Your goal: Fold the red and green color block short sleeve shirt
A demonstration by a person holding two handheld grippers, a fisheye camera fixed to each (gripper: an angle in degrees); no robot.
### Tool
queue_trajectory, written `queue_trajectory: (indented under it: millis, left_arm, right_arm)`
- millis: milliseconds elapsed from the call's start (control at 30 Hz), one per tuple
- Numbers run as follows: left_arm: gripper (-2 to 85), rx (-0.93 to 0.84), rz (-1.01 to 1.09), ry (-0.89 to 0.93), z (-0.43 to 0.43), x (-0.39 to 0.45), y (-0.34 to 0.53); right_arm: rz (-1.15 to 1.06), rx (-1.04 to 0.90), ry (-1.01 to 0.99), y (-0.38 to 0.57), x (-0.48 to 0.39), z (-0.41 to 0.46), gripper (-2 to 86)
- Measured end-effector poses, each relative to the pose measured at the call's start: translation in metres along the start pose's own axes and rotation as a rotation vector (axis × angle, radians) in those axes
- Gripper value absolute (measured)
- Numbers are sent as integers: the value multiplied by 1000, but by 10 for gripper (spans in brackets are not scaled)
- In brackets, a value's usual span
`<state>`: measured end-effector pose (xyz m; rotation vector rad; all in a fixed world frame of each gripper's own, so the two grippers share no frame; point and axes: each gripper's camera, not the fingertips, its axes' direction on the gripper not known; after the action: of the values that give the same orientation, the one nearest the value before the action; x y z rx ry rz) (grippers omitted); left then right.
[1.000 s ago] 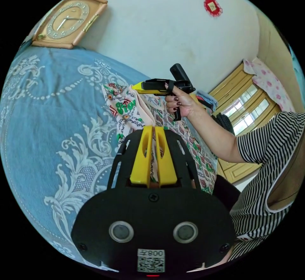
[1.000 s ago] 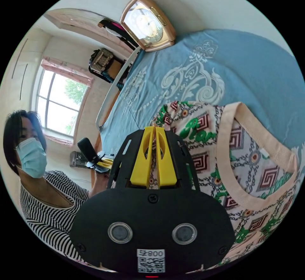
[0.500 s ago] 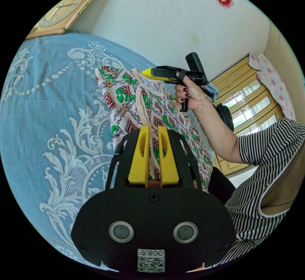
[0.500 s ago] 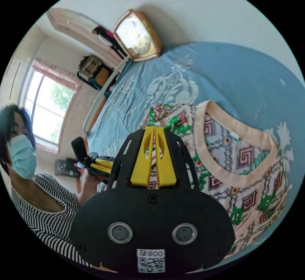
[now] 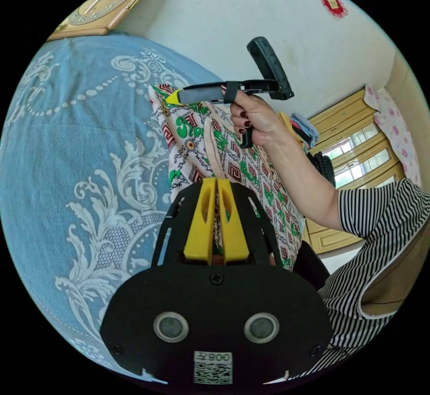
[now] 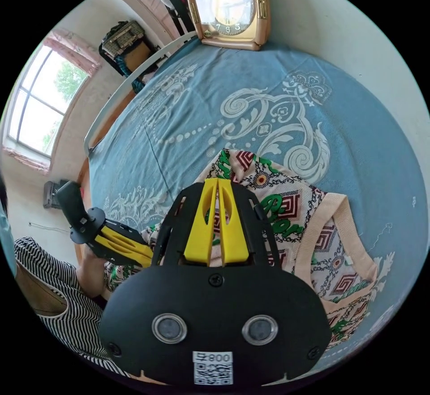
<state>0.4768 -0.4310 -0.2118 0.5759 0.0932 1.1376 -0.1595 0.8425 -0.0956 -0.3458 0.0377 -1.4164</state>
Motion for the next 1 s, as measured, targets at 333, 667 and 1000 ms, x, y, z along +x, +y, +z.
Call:
queue_trajectory:
  millis: [333,667,1000]
  left_arm:
    - [2,-23,-41,-42,10,3,-10]
    - [2,48,-43,-1,-1,16,-11]
    - [2,-28,-17,-149,4,50,-13]
  right_arm:
    - [-28,50,26,101,-33,27,1]
    - [-25,32,70,186,-50,91,0]
    - [341,111,312,419,-25,75,1]
